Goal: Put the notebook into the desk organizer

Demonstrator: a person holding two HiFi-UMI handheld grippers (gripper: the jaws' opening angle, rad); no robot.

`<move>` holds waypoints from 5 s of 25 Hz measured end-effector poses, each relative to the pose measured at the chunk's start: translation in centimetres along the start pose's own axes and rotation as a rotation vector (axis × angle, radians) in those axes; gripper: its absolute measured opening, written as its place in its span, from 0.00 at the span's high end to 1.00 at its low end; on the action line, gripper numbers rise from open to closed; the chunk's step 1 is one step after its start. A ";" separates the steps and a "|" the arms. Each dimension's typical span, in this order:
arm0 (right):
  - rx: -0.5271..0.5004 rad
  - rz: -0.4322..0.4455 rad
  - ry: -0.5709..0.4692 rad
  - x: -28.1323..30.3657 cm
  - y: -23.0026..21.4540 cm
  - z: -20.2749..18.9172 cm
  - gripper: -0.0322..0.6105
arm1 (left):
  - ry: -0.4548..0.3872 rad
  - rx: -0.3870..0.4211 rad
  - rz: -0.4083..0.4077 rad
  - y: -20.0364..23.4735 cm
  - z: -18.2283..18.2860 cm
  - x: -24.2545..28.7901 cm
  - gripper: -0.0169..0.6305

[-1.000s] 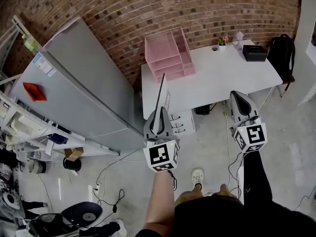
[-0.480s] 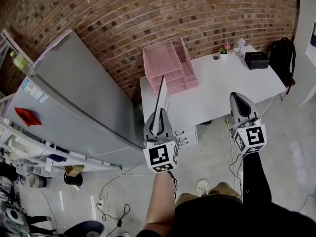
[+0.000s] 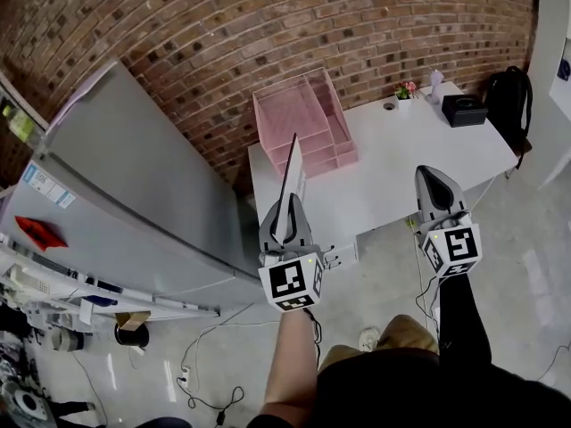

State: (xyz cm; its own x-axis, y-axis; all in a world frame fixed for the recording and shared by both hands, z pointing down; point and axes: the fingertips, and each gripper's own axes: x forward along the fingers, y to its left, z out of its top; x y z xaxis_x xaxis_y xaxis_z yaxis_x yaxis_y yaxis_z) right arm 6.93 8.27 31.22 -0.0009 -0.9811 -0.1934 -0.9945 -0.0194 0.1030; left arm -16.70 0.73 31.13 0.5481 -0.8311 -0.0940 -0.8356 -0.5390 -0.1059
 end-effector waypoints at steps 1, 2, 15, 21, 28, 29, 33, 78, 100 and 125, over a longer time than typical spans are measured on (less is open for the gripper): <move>-0.001 0.000 0.002 0.2 0.0 -0.1 0.92 | 0.001 -0.002 -0.001 0.1 -0.1 0.2 0.94; -0.001 0.000 0.004 0.4 0.0 -0.2 0.92 | 0.002 -0.004 -0.002 0.3 -0.2 0.4 0.94; 0.001 0.034 -0.030 6.3 -1.2 -0.7 0.92 | -0.033 -0.019 0.012 1.8 0.2 5.0 0.94; 0.011 0.056 -0.043 9.9 -3.1 -2.0 0.92 | -0.060 -0.069 0.027 1.8 0.1 8.7 0.94; 0.029 0.080 -0.039 15.0 -6.7 -3.5 0.92 | -0.046 -0.085 0.044 0.9 -0.9 14.2 0.94; 0.038 0.081 -0.037 15.7 -7.3 -3.7 0.92 | -0.043 -0.086 0.047 0.8 -0.9 15.1 0.94; 0.053 0.104 -0.035 18.9 -8.8 -4.6 0.92 | -0.030 -0.088 0.061 0.4 -1.2 18.1 0.94; 0.153 0.532 -0.025 35.2 -5.4 -10.9 0.92 | -0.042 -0.640 0.390 4.7 -12.0 21.1 0.94; 0.113 0.634 -0.012 35.3 0.4 -10.7 0.92 | -0.072 -1.095 0.514 6.9 -21.0 15.5 0.94; 0.024 0.600 0.015 35.9 0.3 -11.6 0.92 | 0.023 -1.275 0.476 6.1 -26.9 20.0 0.94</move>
State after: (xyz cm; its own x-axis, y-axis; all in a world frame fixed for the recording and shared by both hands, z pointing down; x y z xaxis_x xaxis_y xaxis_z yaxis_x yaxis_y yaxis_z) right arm 7.82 -29.21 35.67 -0.5616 -0.8220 -0.0945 -0.8228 0.5429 0.1678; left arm -11.86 -22.85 55.27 0.2096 -0.9657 0.1533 -0.4026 0.0577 0.9136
